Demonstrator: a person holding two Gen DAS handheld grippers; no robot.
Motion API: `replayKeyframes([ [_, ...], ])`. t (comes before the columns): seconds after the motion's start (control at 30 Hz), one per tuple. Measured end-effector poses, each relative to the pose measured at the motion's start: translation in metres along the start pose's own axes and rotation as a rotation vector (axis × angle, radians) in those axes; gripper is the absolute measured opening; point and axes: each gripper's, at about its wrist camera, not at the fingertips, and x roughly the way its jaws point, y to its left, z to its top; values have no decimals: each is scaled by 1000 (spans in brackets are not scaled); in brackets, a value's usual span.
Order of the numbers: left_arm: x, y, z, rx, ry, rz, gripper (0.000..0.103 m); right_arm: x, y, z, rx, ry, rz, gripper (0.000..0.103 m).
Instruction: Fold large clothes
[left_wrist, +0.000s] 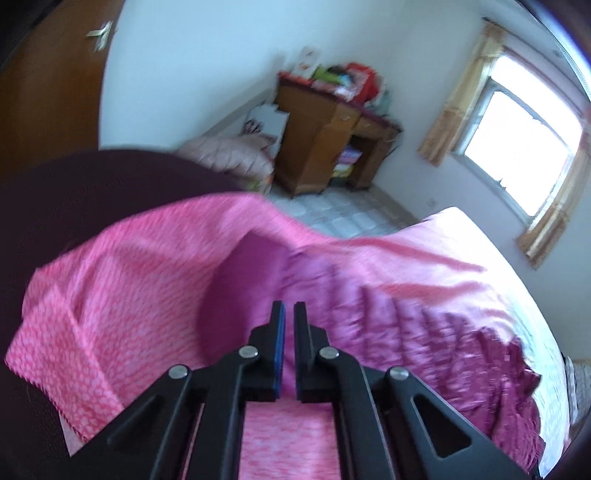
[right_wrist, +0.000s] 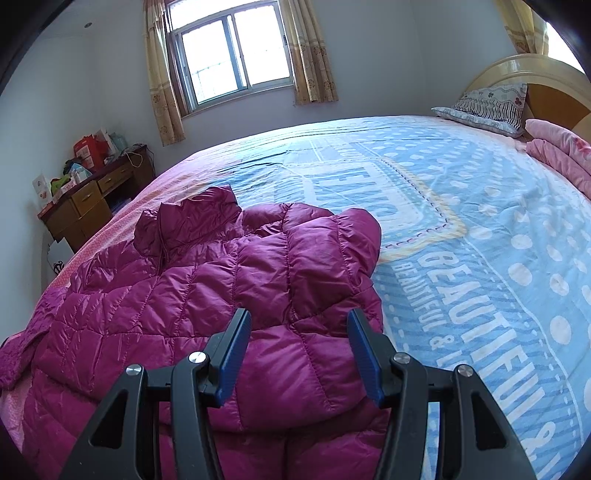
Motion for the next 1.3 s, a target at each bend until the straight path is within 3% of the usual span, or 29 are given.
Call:
replayKeyframes([
  [0.17, -48, -78, 4, 175, -127, -141, 3, 0, -2, 0, 12, 2, 10, 55],
  [0.3, -72, -134, -2, 286, -163, -266, 4, 0, -4, 0, 23, 2, 19, 55],
  [0.37, -77, -153, -10, 304, -159, -264, 7, 0, -5, 0, 31, 4, 24, 55],
  [0.43, -74, -153, -16, 270, -151, -202, 14, 0, -7, 0, 39, 4, 31, 55],
  [0.5, -64, -136, -19, 206, -132, -110, 38, 0, -9, 0, 46, 3, 37, 55],
  [0.53, -59, -122, -21, 172, -126, -52, 71, 0, -9, 0, 50, 4, 41, 55],
  [0.57, -53, -105, -22, 131, -133, 22, 94, 0, -10, 0, 52, 5, 44, 55],
  [0.6, -50, -92, -23, 98, -144, 79, 96, 1, -10, 0, 55, 7, 47, 55],
  [0.67, -42, -58, -21, 17, -155, 172, 96, 2, -12, 0, 59, 12, 51, 56],
  [0.77, -20, -13, -14, -122, -74, 223, 96, 3, -11, 0, 58, 17, 50, 56],
  [0.9, 26, 31, -16, -335, 117, 187, 96, 3, -9, 0, 52, 19, 42, 56],
  [0.97, 39, 35, -17, -365, 143, 175, 90, 4, -8, 0, 49, 21, 36, 56],
  [1.03, 38, 30, -12, -316, 107, 178, 75, 5, -7, 0, 45, 26, 30, 56],
  [1.07, 42, 30, -10, -326, 127, 159, 63, 5, -7, 0, 44, 27, 28, 56],
  [1.1, 45, 32, -9, -335, 141, 156, 58, 5, -7, 0, 43, 28, 27, 56],
  [1.13, 46, 35, -8, -328, 136, 178, 45, 5, -7, 0, 42, 29, 25, 56],
  [1.3, 47, 36, -7, -281, 105, 157, 21, 6, -7, -1, 42, 32, 23, 56],
])
